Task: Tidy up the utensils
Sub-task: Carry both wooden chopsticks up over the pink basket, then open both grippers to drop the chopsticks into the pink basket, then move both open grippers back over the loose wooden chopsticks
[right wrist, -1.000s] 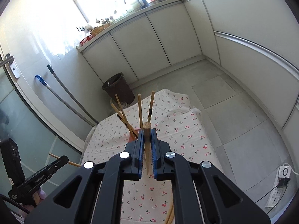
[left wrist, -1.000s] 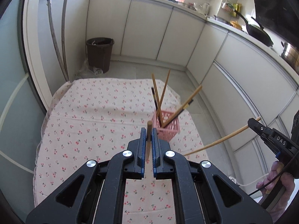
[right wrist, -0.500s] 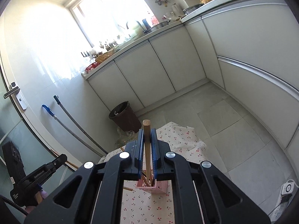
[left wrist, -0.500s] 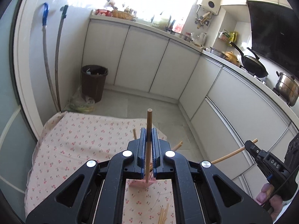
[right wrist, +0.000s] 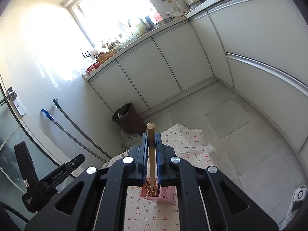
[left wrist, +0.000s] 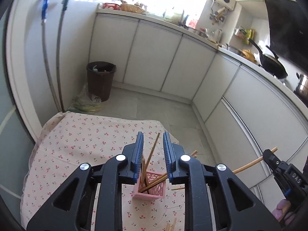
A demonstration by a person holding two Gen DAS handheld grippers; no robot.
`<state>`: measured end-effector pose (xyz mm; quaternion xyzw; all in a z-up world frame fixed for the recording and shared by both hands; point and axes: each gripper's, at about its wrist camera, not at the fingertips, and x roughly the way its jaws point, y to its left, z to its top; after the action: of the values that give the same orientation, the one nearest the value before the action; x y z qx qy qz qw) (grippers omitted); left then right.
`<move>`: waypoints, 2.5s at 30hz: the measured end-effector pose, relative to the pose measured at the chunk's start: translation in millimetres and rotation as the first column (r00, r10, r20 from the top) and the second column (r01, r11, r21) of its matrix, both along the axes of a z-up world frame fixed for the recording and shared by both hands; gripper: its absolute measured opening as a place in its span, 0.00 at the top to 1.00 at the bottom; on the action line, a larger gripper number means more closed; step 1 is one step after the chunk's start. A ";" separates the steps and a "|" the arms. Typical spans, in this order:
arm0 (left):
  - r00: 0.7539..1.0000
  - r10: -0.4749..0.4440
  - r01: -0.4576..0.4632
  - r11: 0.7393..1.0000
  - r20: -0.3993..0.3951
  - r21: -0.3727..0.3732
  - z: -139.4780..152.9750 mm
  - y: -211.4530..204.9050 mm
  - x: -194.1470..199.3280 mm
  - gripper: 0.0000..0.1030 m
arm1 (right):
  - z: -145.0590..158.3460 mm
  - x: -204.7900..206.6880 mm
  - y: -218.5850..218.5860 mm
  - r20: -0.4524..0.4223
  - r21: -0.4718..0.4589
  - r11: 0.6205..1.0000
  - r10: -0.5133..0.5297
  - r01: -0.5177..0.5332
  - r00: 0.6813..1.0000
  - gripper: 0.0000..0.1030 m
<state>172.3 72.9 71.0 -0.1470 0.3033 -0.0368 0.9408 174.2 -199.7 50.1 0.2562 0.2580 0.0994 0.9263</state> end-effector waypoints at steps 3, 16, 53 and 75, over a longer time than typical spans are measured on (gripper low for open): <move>0.999 0.038 -0.038 0.999 0.013 -0.018 3.2 15.1 -21.8 0.80 | 0.1 2.1 5.7 0.004 -0.018 1.000 -0.009 0.009 1.000 0.93; 0.995 0.055 -0.063 0.992 -0.078 -0.105 -14.0 41.5 -21.1 0.75 | -25.2 34.9 52.1 -0.053 -0.102 0.995 -0.006 0.000 0.999 0.90; 0.938 -0.039 0.093 0.986 -0.344 0.142 -123.3 -30.3 -40.5 0.16 | -123.6 -34.7 54.9 -0.319 -0.358 0.933 -0.077 -0.045 0.944 0.22; 0.748 -0.123 0.327 0.923 -0.653 0.201 -243.0 -108.2 -34.7 0.07 | -155.7 -76.9 -19.6 -0.483 -0.114 0.991 -0.111 0.063 0.869 0.07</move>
<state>137.6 -35.3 -172.0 0.0330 0.6172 -0.0534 0.7843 97.2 -219.3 -105.6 0.2400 0.4758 -0.0225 0.8459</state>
